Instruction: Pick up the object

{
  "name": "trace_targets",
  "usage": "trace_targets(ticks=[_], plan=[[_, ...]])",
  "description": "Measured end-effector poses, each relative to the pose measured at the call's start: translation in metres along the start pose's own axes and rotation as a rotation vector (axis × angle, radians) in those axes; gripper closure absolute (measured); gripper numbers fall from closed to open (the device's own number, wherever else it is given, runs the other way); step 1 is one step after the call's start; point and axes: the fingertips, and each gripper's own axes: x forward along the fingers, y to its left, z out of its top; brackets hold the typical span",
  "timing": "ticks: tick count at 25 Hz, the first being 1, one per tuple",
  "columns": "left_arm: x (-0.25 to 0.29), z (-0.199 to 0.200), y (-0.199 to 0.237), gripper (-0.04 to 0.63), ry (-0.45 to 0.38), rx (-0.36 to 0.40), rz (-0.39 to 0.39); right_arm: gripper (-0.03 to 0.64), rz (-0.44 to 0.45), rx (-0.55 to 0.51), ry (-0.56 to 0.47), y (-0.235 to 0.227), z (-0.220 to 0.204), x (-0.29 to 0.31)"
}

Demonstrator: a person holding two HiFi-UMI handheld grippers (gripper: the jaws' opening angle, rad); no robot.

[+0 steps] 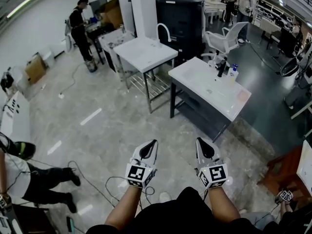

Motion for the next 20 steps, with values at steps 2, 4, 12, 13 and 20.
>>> trace_targets(ticks=[2,4,12,13,20], plan=[[0.001,0.001,0.005,0.578,-0.011,-0.001,0.0,0.614,-0.01,-0.024,0.005,0.003,0.001,0.003],[0.003,0.003,0.01,0.578,-0.02,-0.003,0.0,0.614,-0.02,-0.048,0.005,0.004,0.001,0.008],[0.026,0.014,0.018,0.578,-0.066,-0.035,-0.025,0.614,0.003,-0.071,-0.024,0.003,0.006,0.035],[0.031,0.016,0.019,0.578,-0.071,-0.029,-0.028,0.614,0.001,-0.072,-0.025,0.0,0.007,0.039],[0.078,0.017,0.037,0.578,-0.051,-0.016,-0.009,0.614,-0.003,-0.06,-0.033,-0.03,0.004,0.074]])
